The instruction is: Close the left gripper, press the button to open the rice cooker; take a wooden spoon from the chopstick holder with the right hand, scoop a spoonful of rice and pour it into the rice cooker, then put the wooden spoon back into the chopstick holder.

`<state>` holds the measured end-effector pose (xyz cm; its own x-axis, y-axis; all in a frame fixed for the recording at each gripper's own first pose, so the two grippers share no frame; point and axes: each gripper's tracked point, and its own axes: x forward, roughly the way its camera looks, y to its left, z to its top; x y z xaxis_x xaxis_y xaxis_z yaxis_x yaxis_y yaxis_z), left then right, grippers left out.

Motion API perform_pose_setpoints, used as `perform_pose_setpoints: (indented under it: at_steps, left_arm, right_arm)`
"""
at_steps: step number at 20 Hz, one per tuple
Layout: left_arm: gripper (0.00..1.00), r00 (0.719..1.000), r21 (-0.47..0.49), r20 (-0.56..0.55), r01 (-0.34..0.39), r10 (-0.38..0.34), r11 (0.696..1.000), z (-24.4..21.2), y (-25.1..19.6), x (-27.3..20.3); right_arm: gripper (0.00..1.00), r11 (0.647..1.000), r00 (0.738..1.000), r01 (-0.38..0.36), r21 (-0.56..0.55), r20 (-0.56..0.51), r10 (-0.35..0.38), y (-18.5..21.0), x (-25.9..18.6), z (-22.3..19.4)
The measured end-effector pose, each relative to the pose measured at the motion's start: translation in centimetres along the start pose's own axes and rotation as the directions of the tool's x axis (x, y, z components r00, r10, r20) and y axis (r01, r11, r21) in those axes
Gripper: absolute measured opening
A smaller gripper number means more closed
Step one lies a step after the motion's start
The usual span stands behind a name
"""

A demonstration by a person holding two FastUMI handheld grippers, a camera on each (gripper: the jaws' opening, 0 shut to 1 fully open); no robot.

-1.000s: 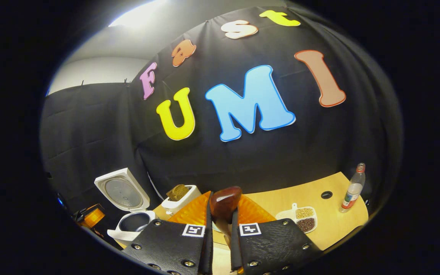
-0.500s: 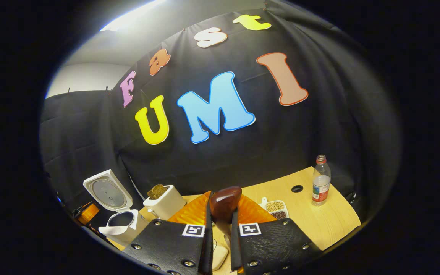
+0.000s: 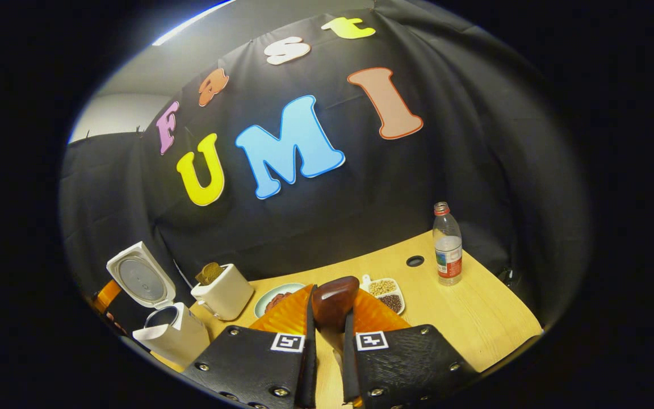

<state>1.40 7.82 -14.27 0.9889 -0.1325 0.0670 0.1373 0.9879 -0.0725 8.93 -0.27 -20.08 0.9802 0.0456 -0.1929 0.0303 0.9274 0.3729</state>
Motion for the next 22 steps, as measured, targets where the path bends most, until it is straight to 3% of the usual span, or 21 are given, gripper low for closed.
perform_pose_setpoints:
  at_steps: [3,11,22]
  left_arm:
    - [0.94,1.0,0.002,-0.017,0.001,-0.001,1.0,-0.9,-0.3,0.2]
    - [0.91,1.0,-0.012,-0.016,0.0,0.0,1.0,-0.7,-0.3,0.1]
    - [0.91,1.0,-0.011,-0.02,0.01,-0.01,1.0,-1.1,-0.7,0.4]
  right_arm:
    - [0.18,0.999,0.999,0.037,-0.001,0.004,-0.037,-0.7,0.3,-1.0]
    - [0.19,0.996,0.996,0.089,0.01,-0.013,-0.089,-2.1,1.7,-2.9]
    - [0.19,0.996,0.995,0.087,0.022,-0.049,-0.086,-3.2,3.0,-5.3]
